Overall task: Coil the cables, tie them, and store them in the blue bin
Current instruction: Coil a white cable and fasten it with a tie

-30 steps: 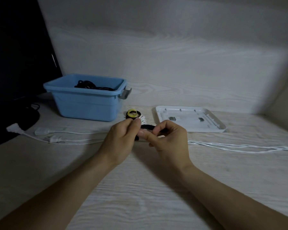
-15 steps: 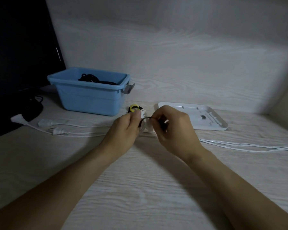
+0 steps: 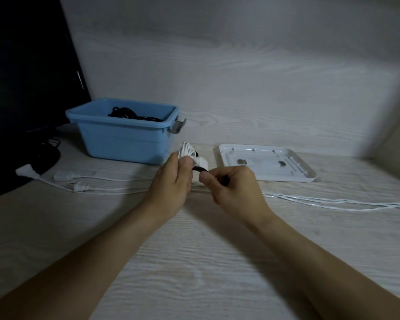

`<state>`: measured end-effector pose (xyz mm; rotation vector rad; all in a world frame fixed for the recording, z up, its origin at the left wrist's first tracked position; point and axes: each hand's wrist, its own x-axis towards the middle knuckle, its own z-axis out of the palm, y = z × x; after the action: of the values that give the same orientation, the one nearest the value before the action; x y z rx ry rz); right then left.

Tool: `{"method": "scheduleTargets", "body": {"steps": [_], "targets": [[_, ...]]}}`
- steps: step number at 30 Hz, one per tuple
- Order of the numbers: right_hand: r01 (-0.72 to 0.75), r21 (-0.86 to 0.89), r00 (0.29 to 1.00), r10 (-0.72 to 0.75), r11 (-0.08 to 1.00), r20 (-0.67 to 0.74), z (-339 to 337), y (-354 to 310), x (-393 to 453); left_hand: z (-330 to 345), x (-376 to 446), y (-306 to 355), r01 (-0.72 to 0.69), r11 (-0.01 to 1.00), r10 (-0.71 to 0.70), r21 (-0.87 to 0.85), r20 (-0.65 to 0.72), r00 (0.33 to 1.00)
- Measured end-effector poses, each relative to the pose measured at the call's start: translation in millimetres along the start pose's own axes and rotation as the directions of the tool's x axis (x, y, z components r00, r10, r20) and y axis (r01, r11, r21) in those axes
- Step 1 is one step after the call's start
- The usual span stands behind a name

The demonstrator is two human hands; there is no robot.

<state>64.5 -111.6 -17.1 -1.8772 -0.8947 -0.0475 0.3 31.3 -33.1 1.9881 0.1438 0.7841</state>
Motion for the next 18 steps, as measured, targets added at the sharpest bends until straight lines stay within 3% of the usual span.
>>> {"method": "scheduleTargets", "body": {"steps": [5, 9, 13, 18], "targets": [[-0.225, 0.128, 0.973, 0.23, 0.966, -0.033, 9, -1, -1, 1, 0, -3, -0.114, 0.989, 0.112, 0.091, 0.035, 0.993], [-0.371, 0.326, 0.918, 0.397, 0.87, -0.015, 11, -2, -3, 3, -2, -3, -0.158, 0.983, 0.156, 0.098, 0.032, 0.987], [-0.387, 0.533, 0.911, 0.402, 0.752, 0.094, 14, -3, -6, 4, 0, -6, -0.169, 0.97, 0.16, 0.175, 0.068, 0.985], [-0.323, 0.644, 0.928, 0.367, 0.693, 0.071, 17, -7, -7, 3, 0, 0, -0.161, 0.984, 0.155, 0.074, 0.086, 0.984]]}}
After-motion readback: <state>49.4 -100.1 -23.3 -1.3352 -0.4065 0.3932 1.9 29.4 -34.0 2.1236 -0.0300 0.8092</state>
